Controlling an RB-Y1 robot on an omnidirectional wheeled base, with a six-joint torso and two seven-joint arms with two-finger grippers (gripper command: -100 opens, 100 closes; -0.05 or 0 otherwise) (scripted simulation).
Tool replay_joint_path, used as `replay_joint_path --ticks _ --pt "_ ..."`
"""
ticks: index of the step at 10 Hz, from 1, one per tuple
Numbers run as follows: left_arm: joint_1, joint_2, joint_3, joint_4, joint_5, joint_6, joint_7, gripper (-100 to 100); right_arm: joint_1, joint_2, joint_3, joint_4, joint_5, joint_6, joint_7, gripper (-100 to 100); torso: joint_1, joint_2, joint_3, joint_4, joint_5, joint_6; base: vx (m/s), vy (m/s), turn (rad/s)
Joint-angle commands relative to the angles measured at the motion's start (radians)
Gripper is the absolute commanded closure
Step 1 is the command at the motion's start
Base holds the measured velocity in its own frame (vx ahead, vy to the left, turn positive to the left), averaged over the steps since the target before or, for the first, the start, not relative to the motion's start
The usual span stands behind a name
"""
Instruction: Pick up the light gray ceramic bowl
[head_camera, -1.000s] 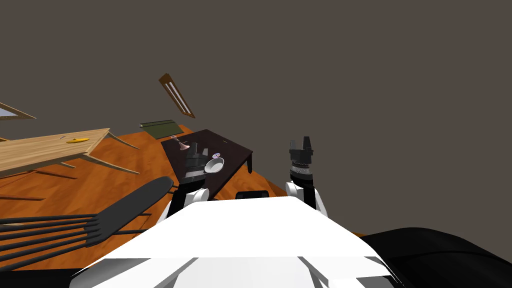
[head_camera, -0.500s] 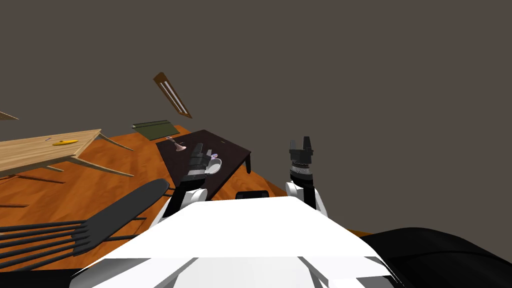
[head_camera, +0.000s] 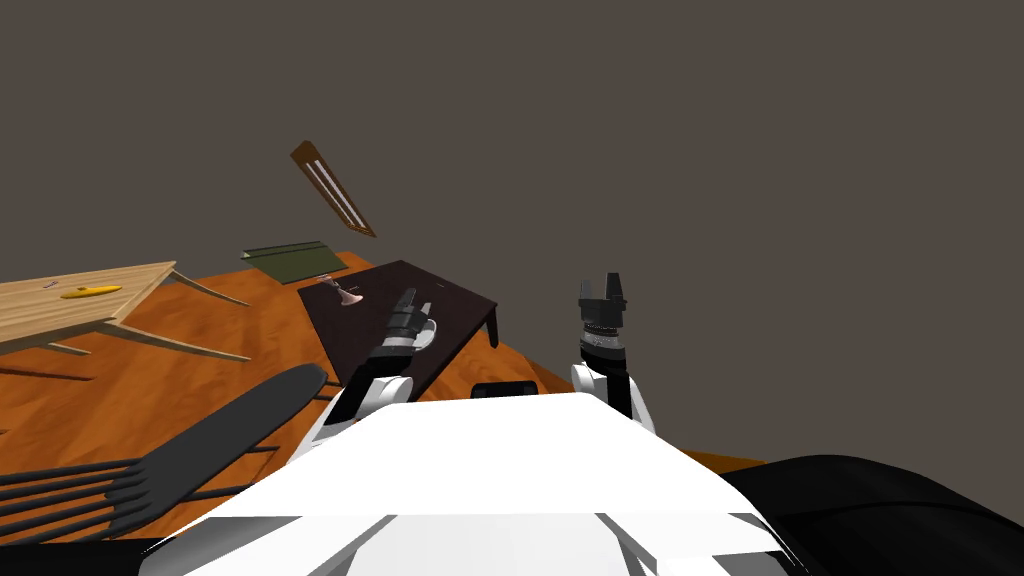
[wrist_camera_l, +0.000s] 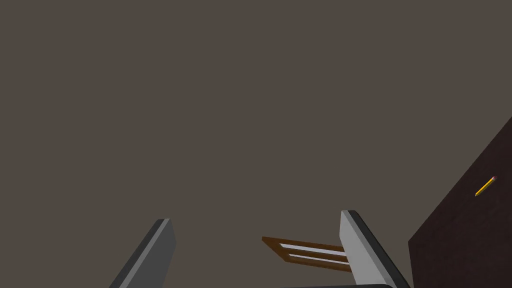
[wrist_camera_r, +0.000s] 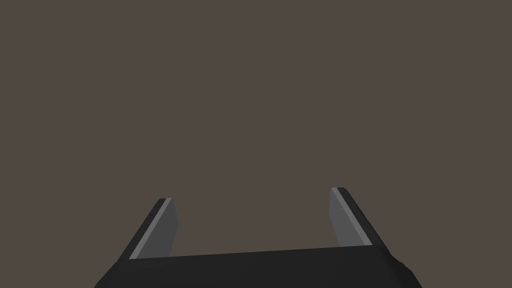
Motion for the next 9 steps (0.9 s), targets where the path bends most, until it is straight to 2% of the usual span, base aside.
replay_joint_path --ticks 1,4,7,8,9 --pt "-0.007 0.028 -0.006 0.007 0.021 0.05 0.014 -100 0.0 0.0 0.0 0.0 0.0 0.0 0.0 0 0.0 0.0 0.0 0.0 0.0 0.0 0.006 -0.042 -0.034" --pt "-0.015 0.07 -0.02 0.012 0.058 0.126 0.035 -100 0.0 0.0 0.0 0.0 0.0 0.0 0.0 0 0.0 -0.001 0.0 0.0 0.0 0.0 0.012 -0.049 -0.065" --pt "-0.019 0.091 -0.026 0.016 0.076 0.18 0.046 -100 0.0 0.0 0.0 0.0 0.0 0.0 0.0 0 0.0 0.0 0.0 0.0 0.0 0.0 0.006 -0.033 -0.038" --pt "-0.024 0.11 -0.032 0.02 0.095 0.219 0.058 -100 0.0 0.0 0.0 0.0 0.0 0.0 0.0 0 0.001 0.0 0.0 0.0 0.0 0.0 0.014 -0.035 -0.053" --pt "-0.024 0.11 -0.032 0.02 0.095 0.225 0.058 -100 0.0 0.0 0.0 0.0 0.0 0.0 0.0 0 0.001 -0.001 0.0 0.0 0.0 0.0 0.01 -0.028 -0.025"
